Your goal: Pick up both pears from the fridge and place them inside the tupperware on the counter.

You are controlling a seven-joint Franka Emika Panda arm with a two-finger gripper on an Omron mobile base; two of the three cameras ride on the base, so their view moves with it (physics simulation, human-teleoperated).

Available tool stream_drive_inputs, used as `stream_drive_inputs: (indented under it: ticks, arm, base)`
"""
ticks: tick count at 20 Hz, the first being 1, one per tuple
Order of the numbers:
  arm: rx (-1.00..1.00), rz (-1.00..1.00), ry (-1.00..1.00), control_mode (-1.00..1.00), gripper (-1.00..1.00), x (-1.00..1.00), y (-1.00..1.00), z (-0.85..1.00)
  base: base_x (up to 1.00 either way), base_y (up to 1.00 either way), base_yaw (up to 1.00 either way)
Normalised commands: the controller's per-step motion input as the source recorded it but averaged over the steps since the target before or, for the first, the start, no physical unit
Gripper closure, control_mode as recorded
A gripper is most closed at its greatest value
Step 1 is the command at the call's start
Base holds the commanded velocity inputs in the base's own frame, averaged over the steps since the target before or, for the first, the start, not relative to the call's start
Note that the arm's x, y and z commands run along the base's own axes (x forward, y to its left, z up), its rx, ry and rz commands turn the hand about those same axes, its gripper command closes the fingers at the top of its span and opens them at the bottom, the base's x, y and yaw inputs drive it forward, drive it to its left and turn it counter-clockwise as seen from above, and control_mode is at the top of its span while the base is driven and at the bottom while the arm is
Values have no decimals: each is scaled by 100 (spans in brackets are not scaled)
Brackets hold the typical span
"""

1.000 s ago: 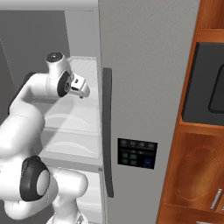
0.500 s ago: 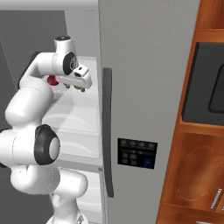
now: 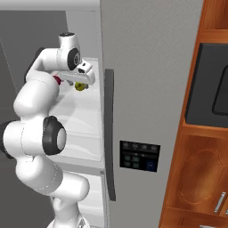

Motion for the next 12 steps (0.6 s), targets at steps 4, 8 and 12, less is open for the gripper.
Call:
stream_drive_inputs:
  ticks: [4,8,12]
  arm:
    - [0,0,0,-100,-100,37,0,-22]
    - [0,0,0,-100,-100,24,0,-22]
    - [-1,0,0,-100,-100,-15,0,-31]
  base:
    - [0,0,0]
    - [0,0,0]
    - [0,0,0]
